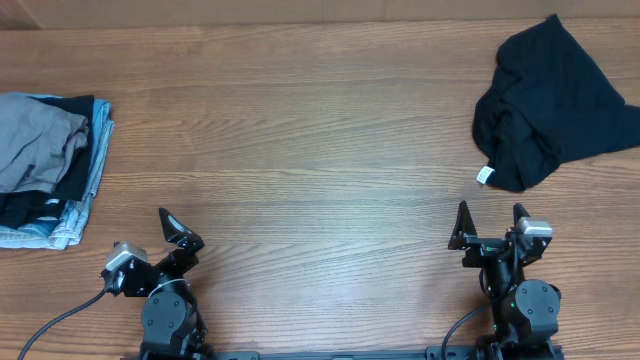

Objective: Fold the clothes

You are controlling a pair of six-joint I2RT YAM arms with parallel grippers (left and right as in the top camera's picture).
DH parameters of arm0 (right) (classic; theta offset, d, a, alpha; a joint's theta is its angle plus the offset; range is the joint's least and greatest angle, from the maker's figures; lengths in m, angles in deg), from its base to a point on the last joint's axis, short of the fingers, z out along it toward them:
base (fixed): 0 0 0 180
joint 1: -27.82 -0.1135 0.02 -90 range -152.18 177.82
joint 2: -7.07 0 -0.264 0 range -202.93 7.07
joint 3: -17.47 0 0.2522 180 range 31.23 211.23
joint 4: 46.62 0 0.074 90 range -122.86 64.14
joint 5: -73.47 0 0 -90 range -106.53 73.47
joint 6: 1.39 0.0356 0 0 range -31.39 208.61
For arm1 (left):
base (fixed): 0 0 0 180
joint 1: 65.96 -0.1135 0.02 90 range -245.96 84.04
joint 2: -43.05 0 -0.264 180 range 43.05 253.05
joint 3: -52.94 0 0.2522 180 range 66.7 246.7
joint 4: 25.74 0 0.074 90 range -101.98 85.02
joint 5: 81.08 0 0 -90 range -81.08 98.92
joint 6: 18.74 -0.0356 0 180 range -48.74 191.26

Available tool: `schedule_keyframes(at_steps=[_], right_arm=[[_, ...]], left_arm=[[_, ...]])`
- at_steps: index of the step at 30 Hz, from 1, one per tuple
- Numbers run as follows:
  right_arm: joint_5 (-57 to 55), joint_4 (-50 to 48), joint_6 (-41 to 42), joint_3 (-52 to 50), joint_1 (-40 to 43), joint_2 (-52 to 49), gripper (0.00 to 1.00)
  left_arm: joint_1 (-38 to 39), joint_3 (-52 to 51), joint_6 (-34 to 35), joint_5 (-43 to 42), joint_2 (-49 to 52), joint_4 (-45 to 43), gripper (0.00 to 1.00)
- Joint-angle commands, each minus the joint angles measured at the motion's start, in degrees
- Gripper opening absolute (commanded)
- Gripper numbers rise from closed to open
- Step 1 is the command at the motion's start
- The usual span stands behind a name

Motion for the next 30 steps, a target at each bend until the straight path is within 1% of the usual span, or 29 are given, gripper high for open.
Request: schedule_keyframes(at_steps=[1,30], right_arm=[[-0.4,-0.2,0.2,-0.3,0.2,0.1,1.00],[-0.4,-0.2,0.2,-0.3,0.2,0.1,1.00]], left_arm=[[0.0,-0.7,-0.1,1.6,-0.5,-0.3,1.00],[0.0,-0.7,0.0,1.5,-0.5,-1.1,1.00]])
